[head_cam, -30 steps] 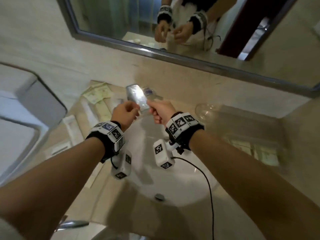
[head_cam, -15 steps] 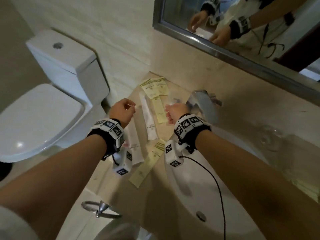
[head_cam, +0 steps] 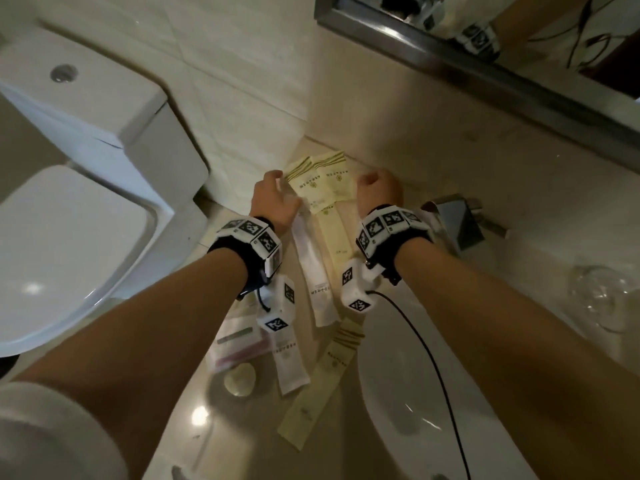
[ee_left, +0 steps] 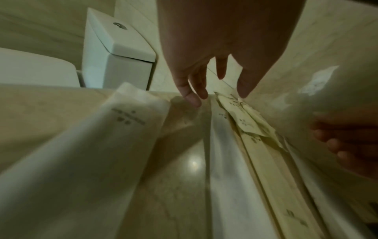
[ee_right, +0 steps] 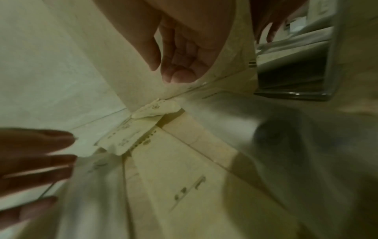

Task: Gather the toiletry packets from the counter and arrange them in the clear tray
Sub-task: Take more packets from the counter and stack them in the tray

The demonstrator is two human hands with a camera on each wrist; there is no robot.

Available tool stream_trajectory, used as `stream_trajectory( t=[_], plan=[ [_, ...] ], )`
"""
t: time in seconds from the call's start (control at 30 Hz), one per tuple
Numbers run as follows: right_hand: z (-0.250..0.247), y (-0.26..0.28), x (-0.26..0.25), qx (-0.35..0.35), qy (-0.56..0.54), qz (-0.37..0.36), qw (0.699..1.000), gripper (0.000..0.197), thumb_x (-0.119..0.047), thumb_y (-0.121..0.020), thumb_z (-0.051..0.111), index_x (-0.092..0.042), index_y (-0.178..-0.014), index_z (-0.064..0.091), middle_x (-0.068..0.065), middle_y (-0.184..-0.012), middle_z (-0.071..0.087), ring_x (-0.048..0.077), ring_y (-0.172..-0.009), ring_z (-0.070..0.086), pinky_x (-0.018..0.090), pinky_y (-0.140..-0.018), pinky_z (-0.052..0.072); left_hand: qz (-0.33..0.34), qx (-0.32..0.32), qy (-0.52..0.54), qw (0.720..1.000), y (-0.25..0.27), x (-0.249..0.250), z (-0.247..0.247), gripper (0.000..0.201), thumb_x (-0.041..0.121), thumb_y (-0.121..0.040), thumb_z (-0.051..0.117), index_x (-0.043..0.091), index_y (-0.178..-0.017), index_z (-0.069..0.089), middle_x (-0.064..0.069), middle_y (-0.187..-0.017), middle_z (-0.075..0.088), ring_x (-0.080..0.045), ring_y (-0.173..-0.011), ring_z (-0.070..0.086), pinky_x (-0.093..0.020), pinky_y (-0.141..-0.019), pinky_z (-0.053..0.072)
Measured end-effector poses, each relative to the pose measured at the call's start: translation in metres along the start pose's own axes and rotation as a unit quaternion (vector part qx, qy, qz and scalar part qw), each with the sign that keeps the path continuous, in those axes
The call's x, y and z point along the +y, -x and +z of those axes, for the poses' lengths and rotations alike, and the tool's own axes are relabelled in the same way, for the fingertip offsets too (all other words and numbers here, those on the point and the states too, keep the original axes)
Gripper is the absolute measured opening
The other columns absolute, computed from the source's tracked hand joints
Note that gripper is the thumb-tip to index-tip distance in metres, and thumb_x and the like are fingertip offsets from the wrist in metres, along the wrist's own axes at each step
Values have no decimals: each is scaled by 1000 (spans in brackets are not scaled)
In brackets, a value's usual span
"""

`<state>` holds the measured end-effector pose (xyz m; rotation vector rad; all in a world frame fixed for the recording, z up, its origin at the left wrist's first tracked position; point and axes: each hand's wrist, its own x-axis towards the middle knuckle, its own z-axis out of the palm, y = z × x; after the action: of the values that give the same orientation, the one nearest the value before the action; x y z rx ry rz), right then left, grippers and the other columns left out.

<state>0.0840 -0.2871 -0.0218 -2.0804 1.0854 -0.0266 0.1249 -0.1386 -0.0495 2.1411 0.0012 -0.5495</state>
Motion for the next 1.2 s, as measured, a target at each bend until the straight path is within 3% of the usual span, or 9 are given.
stream_trajectory(
  t=[0.23,0.43,0.63,0.77,0.9,0.97,1.03,1.1,1.2],
  plan=[
    [27,-22,-3,-48,64,-16,997,45,-27,-90,56,-6,-129,46,11,-132,51,28,-119,53,36,-95,47,-4,15,1,1000,-32,1,10,71,24,-81,66,13,-141,29,-14,-142,36,-28,-128,44,-38,-107,39],
    [36,-31,3,-69,141,-26,987,69,-29,-79,71,-11,-136,38,11,-140,43,28,-131,40,42,-105,41,44,23,-54,997,-39,0,15,70,24,-79,70,14,-138,33,-10,-140,37,-26,-127,44,-35,-107,38],
    [31,-29,6,-47,204,-75,975,49,-26,-86,60,-20,-134,48,2,-143,41,27,-132,35,41,-107,36,41,49,2,998,-40,5,15,62,15,-79,66,17,-134,38,-9,-128,52,-24,-112,55,-33,-97,45],
    [25,-19,1,-46,151,-72,985,30,-28,-86,57,-20,-114,58,3,-126,55,27,-121,43,38,-95,41,81,79,60,992,-30,15,6,51,11,-82,57,14,-130,39,-1,-91,58,-18,-82,56,-31,-81,50],
    [11,0,-6,-45,-52,-58,996,8,-12,-88,56,-16,-95,55,-4,-87,56,20,-84,58,23,-60,44,111,115,95,982,-16,23,-4,54,9,-82,47,23,-133,34,-5,-73,55,-19,-62,53,-18,-57,48],
    [-3,13,-12,-38,-85,-87,992,13,-8,-88,56,-8,-101,59,0,-88,60,20,-80,59,27,-64,50,134,125,91,979,-2,31,-10,52,9,-82,47,24,-131,37,-4,-67,52,-16,-55,48,-11,-47,40],
    [-16,22,-16,-12,-89,-107,990,20,-9,-86,56,1,-102,60,13,-96,66,29,-87,63,37,-77,55,151,135,66,977,10,40,-15,37,12,-84,48,17,-121,49,0,-68,51,-10,-56,45,-14,-51,39],
    [-32,29,-15,14,-117,-110,987,21,-8,-84,54,8,-97,60,21,-98,67,35,-89,62,42,-75,54,153,140,57,977,21,48,-17,23,16,-85,48,12,-104,60,-3,-76,55,-6,-58,44,-19,-57,39],
    [-63,42,-6,30,-167,-114,979,14,-8,-87,52,1,-92,61,15,-94,65,24,-81,59,26,-59,48,161,104,71,979,42,62,-13,15,27,-87,52,14,-87,61,-2,-77,58,-14,-63,49,-21,-59,41]
  ],
)
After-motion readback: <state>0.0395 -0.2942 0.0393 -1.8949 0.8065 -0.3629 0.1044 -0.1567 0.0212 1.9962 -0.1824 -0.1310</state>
